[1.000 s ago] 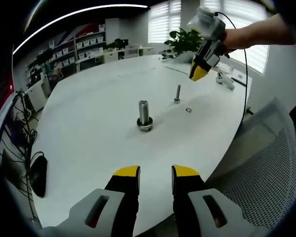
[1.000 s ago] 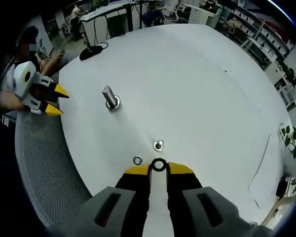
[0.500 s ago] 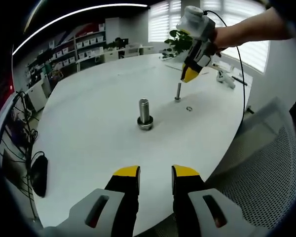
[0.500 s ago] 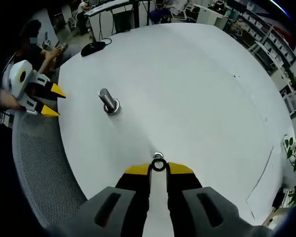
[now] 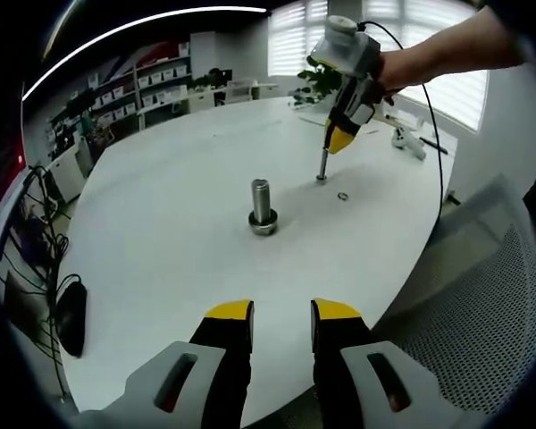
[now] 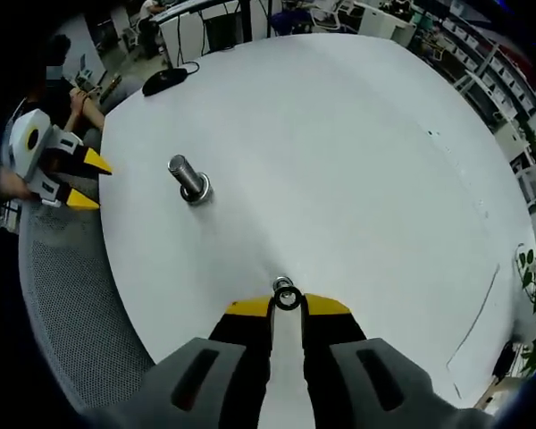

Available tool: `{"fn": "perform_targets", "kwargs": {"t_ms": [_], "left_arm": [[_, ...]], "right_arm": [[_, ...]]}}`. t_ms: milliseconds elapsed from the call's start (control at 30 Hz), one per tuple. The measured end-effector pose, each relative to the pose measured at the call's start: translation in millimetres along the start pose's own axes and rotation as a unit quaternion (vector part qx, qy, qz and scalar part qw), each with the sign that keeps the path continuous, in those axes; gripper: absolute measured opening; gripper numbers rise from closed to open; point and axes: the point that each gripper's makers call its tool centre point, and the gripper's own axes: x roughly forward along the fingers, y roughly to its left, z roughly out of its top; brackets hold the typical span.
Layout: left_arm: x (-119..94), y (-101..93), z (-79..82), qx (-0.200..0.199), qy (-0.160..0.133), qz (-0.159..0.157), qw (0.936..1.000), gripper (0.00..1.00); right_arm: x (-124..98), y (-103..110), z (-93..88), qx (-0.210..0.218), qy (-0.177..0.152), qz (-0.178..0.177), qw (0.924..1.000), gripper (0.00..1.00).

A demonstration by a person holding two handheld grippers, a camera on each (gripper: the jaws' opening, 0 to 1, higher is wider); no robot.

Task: Place the washer onto the threaded stud by aligning its center hole with the stud, sliding it down to the base, and recovering from edge contact or off-axis alignment until the washer reaches the visible bottom stop.

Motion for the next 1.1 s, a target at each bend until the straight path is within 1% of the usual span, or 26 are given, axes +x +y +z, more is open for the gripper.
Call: {"fn": "perform_targets", "kwargs": {"t_ms": [233, 500, 800, 1033, 1100], "left_arm": [[0, -0.7, -0.2, 0.001, 0.001, -0.001, 1.0, 0.24], [-1, 0.0, -0.4, 0.001, 0.001, -0.001, 1.0, 0.24], [0, -0.9, -1.4, 0.0, 0.004, -0.003, 1.0, 0.24], [1, -1.6, -2.0, 0.0, 0.006, -0.004, 1.0, 0.23], [0, -1.6, -1.9, 0.002, 0.006, -0.004, 1.0, 0.23]], "right_arm": [[2, -1, 4.3, -0.002, -0.002, -0.001, 1.0, 0.14], [6, 1, 3.8, -0.003, 0.008, 0.004, 1.0, 0.14], [19, 1, -1.1, -0.01, 0.028, 0.012, 0.9995, 0.14], [35, -1, -10.4, -0.013, 0.051, 0.019, 0.9984, 0.14], [36, -2, -11.6, -0.017, 0.056, 0.018, 0.9981, 0.14]]}}
